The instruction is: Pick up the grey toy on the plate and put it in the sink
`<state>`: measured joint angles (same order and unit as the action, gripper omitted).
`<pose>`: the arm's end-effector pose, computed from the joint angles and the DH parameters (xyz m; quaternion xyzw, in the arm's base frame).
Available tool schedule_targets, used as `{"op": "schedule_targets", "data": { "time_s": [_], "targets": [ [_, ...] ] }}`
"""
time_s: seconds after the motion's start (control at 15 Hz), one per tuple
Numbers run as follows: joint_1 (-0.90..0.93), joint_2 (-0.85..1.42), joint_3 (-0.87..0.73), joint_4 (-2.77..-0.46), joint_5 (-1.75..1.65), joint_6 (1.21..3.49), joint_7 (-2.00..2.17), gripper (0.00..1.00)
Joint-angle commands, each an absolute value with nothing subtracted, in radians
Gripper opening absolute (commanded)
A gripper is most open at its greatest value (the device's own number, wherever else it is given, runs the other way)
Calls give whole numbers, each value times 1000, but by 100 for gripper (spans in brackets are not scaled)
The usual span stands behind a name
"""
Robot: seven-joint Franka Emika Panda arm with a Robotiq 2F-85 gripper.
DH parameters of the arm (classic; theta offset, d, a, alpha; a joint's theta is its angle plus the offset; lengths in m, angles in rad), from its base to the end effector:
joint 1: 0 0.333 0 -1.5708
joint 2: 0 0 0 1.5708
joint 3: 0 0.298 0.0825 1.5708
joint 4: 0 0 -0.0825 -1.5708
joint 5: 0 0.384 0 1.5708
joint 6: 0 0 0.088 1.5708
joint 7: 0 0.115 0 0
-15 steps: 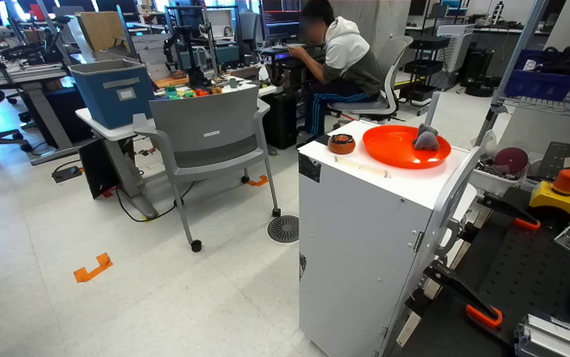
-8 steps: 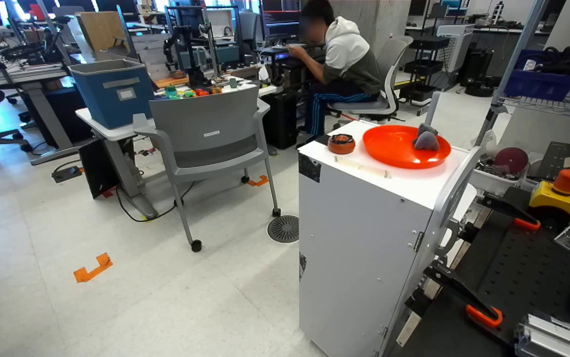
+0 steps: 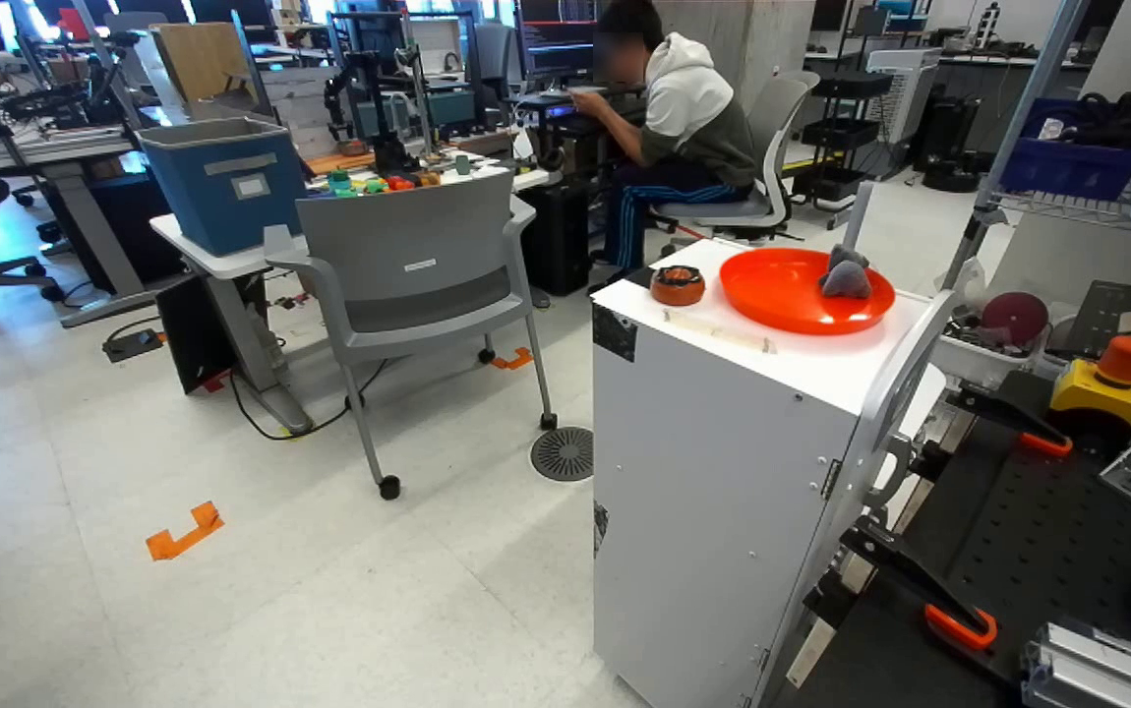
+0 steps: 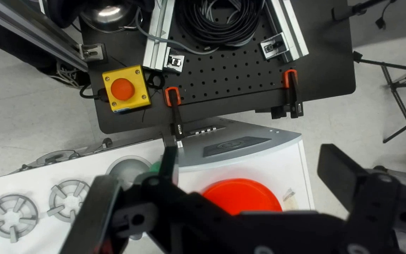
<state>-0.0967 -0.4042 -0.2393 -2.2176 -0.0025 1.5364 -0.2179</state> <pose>0.3812 -0.1408 0.4877 -0.9878 0.0423 0.1260 0.0812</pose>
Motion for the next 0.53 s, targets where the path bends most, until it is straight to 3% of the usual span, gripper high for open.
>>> {"op": "schedule_targets", "data": {
  "time_s": [0.0,0.47],
  "targets": [
    [-115,-379,-210,-2200,5,1620,-157,100],
    [-120,-310,-191,-2162,8,1669,-41,100]
  ]
}}
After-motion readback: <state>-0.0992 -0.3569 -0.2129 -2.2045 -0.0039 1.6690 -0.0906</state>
